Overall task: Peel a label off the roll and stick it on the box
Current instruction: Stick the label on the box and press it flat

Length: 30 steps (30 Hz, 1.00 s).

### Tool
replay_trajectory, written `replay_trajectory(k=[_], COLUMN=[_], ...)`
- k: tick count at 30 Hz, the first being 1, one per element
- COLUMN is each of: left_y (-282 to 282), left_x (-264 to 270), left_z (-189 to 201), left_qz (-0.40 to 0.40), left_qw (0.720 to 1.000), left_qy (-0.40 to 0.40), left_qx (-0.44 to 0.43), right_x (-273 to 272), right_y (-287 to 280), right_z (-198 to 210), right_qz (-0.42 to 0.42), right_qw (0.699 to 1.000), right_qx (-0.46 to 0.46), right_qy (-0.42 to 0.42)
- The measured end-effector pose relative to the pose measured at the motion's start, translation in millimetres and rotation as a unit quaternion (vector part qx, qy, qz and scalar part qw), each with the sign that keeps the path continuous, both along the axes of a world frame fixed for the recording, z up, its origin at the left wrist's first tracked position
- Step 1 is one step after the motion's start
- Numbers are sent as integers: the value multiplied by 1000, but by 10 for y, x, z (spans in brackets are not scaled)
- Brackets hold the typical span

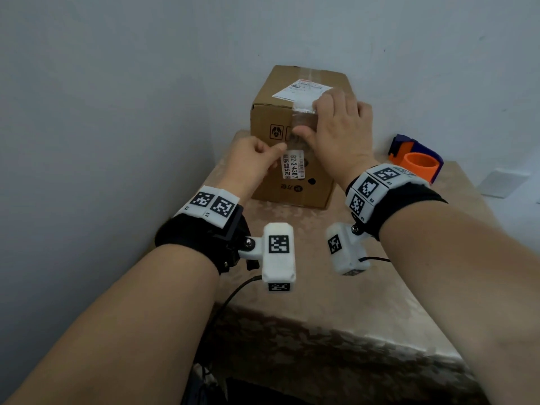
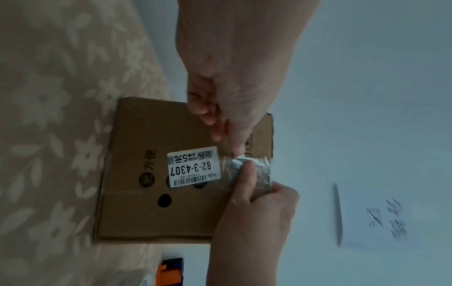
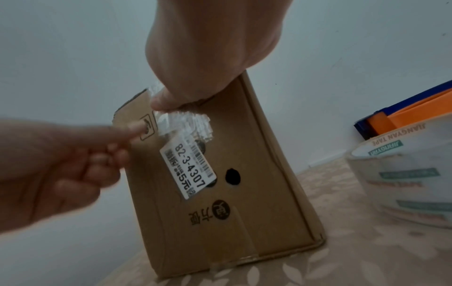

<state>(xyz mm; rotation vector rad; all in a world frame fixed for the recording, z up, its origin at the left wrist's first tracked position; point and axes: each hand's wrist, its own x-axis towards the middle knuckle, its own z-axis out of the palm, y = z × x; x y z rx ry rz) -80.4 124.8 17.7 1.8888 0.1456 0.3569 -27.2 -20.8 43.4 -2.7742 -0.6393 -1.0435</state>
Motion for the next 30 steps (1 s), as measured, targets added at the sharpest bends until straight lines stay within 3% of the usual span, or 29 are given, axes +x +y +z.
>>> replay_trajectory(k=[3, 6, 10, 15, 27, 30], left_y=[-28, -92, -90, -39, 173, 171], left_x=[27, 81, 261, 400, 454, 438], left_z=[132, 208, 331, 388, 160, 236], left_qz=[51, 115, 36, 11, -31, -43], left_qw=[987, 934, 883, 870, 798, 803], left_qy=[-112, -190, -199, -209, -227, -209], left_qx=[104, 279, 423, 447, 558, 557], right_x=[-17, -46, -56, 13, -73, -96], right_y=[6, -6, -115, -223, -191, -177], right_z=[-40, -88, 3, 127, -61, 29], right_qz=[-5, -7, 35, 74, 18, 43], right_qw=[1000, 1000, 999, 996, 998, 995], right_qx=[-6, -21, -19, 2, -40, 5], right_qy=[1, 5, 27, 42, 47, 90])
